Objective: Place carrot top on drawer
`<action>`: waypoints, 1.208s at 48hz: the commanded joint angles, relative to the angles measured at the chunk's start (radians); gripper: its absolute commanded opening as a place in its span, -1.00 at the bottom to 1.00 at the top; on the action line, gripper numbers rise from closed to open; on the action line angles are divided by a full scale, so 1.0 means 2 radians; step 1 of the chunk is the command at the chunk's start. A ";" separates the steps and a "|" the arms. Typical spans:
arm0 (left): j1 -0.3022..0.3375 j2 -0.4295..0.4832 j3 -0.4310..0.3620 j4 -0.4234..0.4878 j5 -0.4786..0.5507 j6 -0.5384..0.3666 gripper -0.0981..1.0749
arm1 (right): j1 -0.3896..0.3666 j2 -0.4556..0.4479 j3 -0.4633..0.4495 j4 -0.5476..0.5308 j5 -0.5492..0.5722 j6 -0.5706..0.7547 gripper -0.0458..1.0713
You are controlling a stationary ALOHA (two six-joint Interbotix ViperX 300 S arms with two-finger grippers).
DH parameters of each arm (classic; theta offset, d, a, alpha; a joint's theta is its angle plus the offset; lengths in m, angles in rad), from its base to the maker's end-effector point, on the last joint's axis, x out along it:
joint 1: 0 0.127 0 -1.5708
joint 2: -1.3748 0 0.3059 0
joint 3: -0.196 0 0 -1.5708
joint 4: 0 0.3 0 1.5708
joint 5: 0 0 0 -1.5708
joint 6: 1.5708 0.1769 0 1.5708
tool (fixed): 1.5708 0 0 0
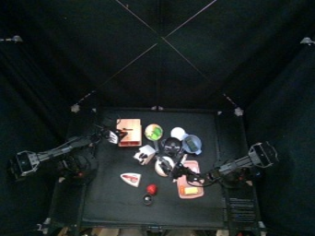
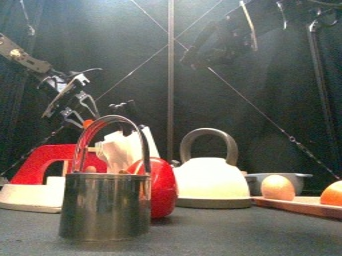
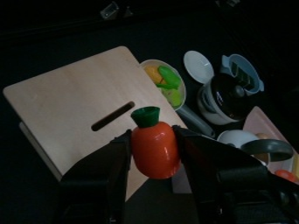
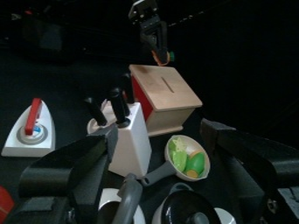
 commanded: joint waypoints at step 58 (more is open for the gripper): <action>0.023 0.055 -0.006 -0.010 -0.011 0.000 0.82 | -0.016 0.004 -0.012 -0.002 -0.006 0.001 0.95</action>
